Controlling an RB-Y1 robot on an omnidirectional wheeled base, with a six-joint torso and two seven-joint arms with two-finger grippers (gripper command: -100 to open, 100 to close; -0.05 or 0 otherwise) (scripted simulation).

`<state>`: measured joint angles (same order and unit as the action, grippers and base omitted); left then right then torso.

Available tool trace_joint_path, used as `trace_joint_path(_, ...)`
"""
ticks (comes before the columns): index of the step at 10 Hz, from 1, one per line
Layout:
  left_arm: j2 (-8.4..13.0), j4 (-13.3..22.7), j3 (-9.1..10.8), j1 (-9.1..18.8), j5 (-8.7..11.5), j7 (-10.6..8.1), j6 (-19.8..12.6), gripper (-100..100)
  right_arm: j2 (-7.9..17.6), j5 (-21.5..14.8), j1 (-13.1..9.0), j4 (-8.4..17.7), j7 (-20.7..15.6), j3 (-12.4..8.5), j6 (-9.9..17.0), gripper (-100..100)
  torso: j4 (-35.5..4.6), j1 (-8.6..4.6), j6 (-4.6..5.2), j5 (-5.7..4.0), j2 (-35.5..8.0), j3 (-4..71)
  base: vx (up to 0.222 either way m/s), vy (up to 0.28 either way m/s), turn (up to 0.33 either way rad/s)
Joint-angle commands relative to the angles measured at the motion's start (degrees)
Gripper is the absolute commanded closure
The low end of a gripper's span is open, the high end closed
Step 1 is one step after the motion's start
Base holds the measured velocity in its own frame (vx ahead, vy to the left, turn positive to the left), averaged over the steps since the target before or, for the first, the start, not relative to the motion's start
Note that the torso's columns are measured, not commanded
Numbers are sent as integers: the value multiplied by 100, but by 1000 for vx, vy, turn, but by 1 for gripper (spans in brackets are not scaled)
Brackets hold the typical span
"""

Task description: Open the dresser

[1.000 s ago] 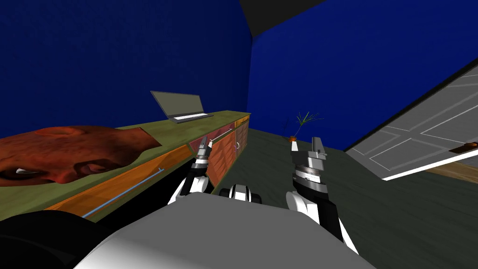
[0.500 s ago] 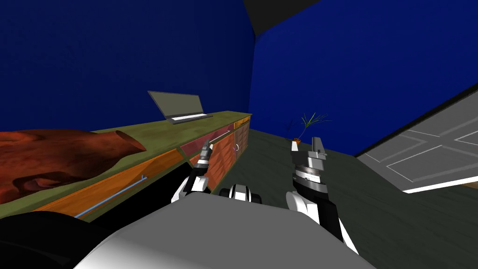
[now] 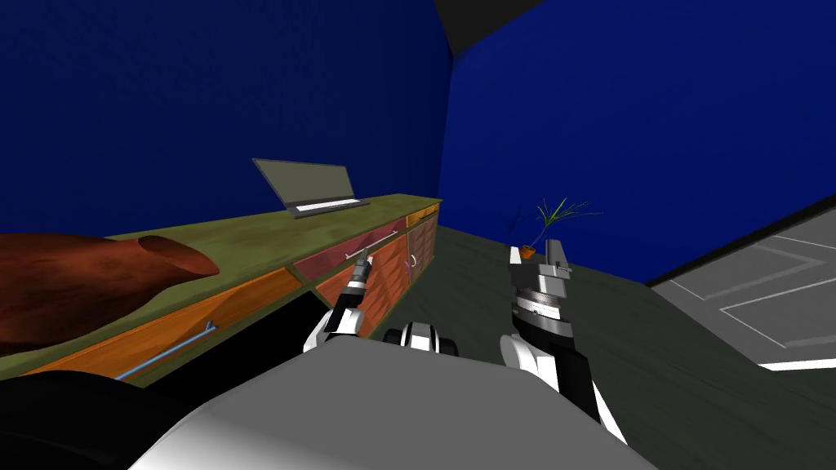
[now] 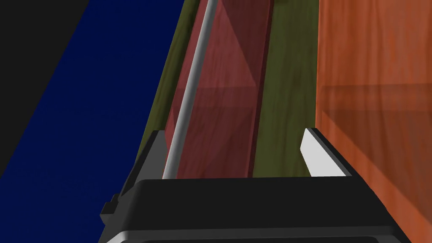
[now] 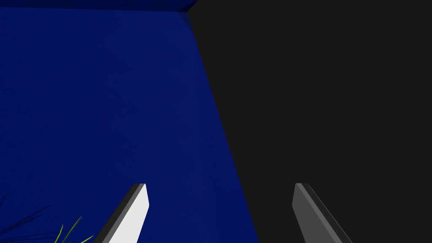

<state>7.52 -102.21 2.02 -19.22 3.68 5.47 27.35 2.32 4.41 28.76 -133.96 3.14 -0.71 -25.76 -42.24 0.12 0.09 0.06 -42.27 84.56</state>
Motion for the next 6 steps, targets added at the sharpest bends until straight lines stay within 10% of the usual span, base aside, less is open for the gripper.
trace_joint_path(1,31,343,39,81,1,46,13,-100,0,0,0,0,0,0,0,0,23,14,10,16,42,21,70,-54,63)
trace_joint_path(6,69,921,113,257,0,138,51,-100,0,0,0,0,0,0,0,0,68,26,44,38,143,80,74,-83,66)
